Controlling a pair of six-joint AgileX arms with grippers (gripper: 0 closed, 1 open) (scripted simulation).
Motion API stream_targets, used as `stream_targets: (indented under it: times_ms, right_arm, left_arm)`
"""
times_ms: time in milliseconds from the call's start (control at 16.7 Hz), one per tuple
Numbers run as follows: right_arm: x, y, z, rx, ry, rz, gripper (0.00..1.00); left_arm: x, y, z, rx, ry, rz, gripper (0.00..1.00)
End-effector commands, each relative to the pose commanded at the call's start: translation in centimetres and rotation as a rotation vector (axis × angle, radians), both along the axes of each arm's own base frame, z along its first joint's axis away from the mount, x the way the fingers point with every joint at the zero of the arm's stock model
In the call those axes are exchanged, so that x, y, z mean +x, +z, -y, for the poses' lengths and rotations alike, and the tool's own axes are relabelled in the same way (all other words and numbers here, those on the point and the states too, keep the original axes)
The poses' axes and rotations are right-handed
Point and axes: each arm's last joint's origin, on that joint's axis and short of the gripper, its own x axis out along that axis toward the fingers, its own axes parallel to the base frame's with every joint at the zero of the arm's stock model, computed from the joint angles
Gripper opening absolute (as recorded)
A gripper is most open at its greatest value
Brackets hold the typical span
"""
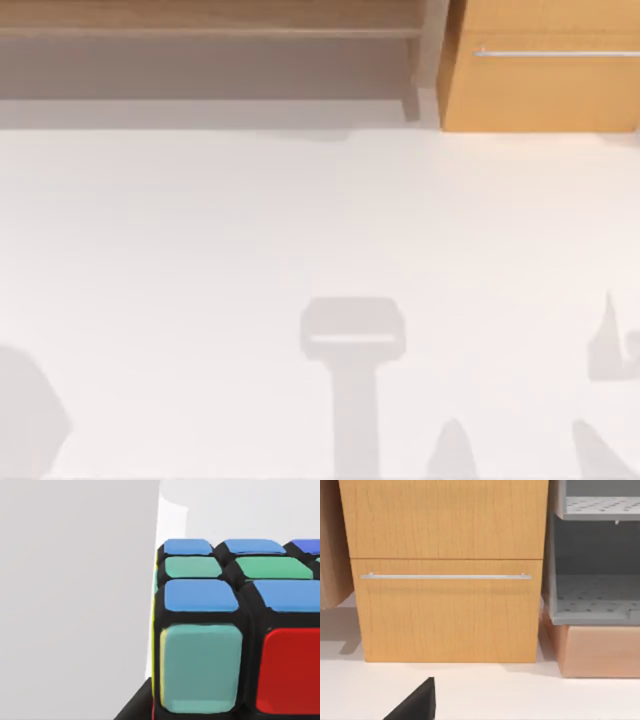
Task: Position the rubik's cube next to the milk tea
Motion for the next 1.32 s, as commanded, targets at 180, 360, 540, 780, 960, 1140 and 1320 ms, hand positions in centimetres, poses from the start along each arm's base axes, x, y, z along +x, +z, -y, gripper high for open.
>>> stream_targets:
  times_ms: [180, 360, 540, 780, 960, 1140, 1320]
  right_arm:
    - [0.0, 0.0, 0.0, 0.0, 0.0, 0.0, 1.0]
    - [0.0, 0.0, 0.0, 0.0, 0.0, 0.0, 1.0]
    - [0.0, 0.0, 0.0, 0.0, 0.0, 0.0, 1.0]
    - [0.0, 0.0, 0.0, 0.0, 0.0, 0.0, 1.0]
    - [0.0, 0.0, 0.0, 0.0, 0.0, 0.0, 1.0]
    - [0.0, 0.0, 0.0, 0.0, 0.0, 0.0, 1.0]
    - [0.0, 0.0, 0.0, 0.0, 0.0, 0.0, 1.0]
  left_arm:
    - [0.7, -1.3, 0.8, -0.085, -0.043, -0.035, 0.0]
    - [1.0, -3.0, 1.6, -0.168, -0.069, -0.08, 0.0]
    - [1.0, -3.0, 1.6, -0.171, -0.07, -0.082, 0.0]
    - [1.0, -3.0, 1.6, -0.171, -0.07, -0.082, 0.23]
    - [1.0, -3.0, 1.6, -0.171, -0.07, -0.082, 0.45]
    - [1.0, -3.0, 1.6, -0.171, -0.07, -0.082, 0.68]
    - [1.0, -3.0, 1.6, -0.171, -0.07, -0.082, 0.9]
